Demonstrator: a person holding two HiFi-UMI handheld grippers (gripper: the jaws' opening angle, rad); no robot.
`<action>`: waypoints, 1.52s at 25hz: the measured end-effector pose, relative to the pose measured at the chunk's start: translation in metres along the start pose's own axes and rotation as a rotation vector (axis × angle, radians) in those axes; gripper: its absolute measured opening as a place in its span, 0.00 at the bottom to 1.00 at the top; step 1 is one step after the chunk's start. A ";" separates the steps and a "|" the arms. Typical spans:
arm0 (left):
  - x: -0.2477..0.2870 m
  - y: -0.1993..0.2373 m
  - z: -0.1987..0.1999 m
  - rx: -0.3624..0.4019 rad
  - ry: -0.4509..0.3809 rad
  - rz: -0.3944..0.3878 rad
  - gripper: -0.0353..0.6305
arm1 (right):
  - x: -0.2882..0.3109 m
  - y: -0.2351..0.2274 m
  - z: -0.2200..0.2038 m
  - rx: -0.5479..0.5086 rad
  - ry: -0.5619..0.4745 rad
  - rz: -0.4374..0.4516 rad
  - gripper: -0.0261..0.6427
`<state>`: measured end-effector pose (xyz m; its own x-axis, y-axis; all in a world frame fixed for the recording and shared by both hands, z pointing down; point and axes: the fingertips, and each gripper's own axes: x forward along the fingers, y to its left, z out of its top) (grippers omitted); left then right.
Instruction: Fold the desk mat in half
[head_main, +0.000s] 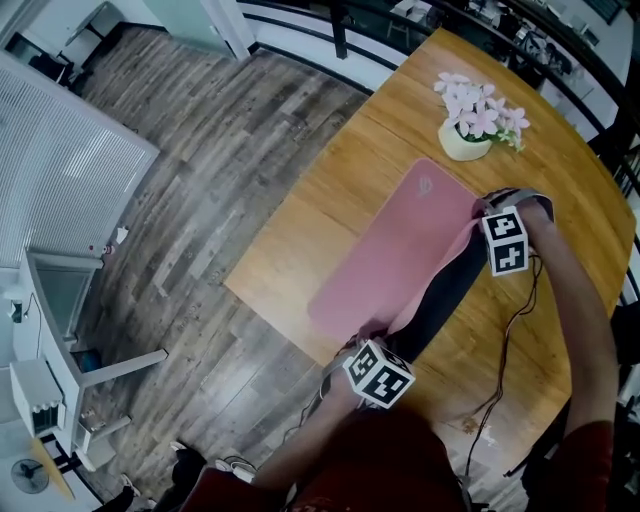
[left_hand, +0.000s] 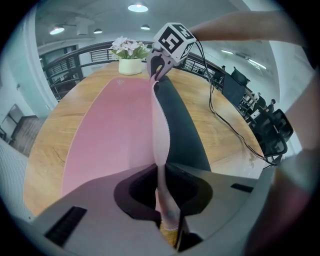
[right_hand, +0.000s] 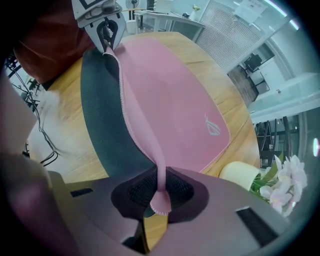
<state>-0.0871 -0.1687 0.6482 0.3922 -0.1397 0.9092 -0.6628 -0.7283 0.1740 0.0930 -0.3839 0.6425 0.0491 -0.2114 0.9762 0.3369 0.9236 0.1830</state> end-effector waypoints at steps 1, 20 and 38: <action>0.000 0.004 0.000 0.001 0.001 -0.003 0.14 | 0.000 -0.003 0.001 0.003 0.001 -0.002 0.12; -0.019 0.068 -0.010 -0.014 0.011 0.014 0.14 | 0.013 -0.066 0.049 -0.012 -0.012 -0.011 0.12; -0.034 0.125 -0.016 -0.005 0.036 0.085 0.15 | 0.013 -0.117 0.079 -0.036 -0.022 -0.053 0.12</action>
<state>-0.1935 -0.2446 0.6450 0.3112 -0.1771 0.9337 -0.6963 -0.7111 0.0972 -0.0195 -0.4692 0.6434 0.0102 -0.2519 0.9677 0.3723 0.8991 0.2301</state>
